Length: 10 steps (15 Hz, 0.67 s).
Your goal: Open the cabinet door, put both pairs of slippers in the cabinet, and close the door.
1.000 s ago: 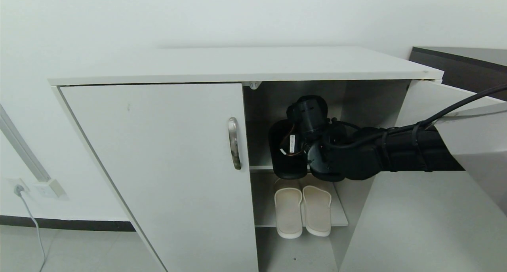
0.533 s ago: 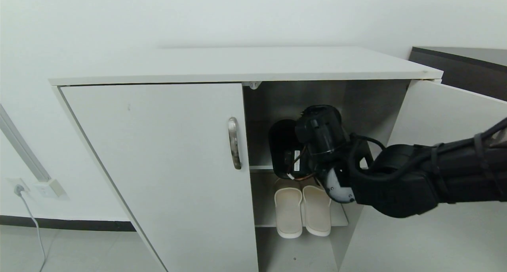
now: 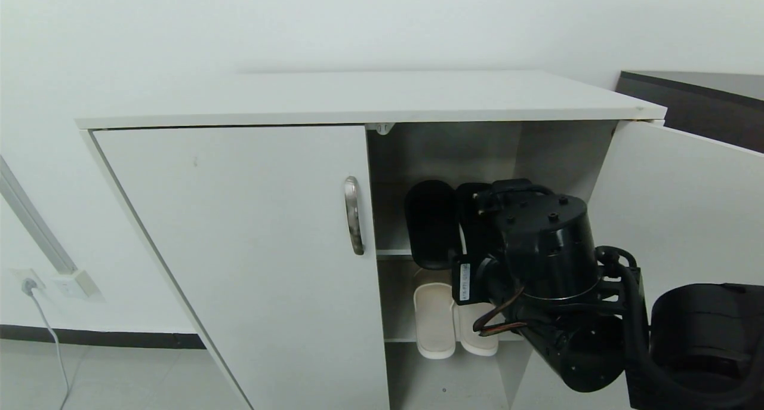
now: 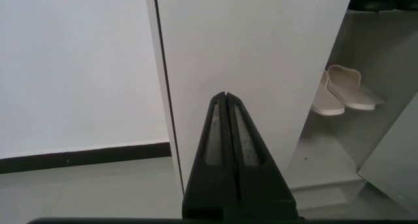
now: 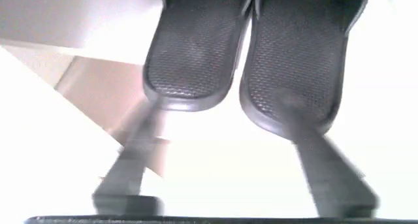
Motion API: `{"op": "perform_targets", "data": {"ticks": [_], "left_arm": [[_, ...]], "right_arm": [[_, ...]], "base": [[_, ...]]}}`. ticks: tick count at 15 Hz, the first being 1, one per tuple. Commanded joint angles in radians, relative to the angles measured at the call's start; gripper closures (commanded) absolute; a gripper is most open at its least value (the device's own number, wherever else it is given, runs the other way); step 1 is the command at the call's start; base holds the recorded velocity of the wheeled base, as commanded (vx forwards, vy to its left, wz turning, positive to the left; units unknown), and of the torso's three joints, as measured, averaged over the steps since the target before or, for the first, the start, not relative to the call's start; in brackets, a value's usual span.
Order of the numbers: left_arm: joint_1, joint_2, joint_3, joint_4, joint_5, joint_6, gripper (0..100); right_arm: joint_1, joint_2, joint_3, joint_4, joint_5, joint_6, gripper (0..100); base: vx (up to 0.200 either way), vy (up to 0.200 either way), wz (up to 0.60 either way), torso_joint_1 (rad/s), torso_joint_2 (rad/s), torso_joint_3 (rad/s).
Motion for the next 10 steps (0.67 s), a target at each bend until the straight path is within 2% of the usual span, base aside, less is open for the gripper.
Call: {"op": "perform_targets", "data": {"ticks": [1,9,10], "left_arm": [[0.000,0.000,-0.001,0.000,0.000,0.000,100],[0.000,0.000,-0.001,0.000,-0.001,-0.001,100],[0.000,0.000,-0.001,0.000,-0.001,0.000,100]], "right_arm": [[0.003,-0.014,0.009,0.000,0.001,0.000,100],[0.000,-0.004,0.023,-0.003,0.001,0.005,100],[0.000,-0.002,0.021,-0.003,0.001,0.005,100]], "base": [[0.000,0.000,0.00,0.000,0.00,0.000],[0.000,0.000,0.00,0.000,0.00,0.000],[-0.200,0.000,0.00,0.002,0.00,0.007]]}}
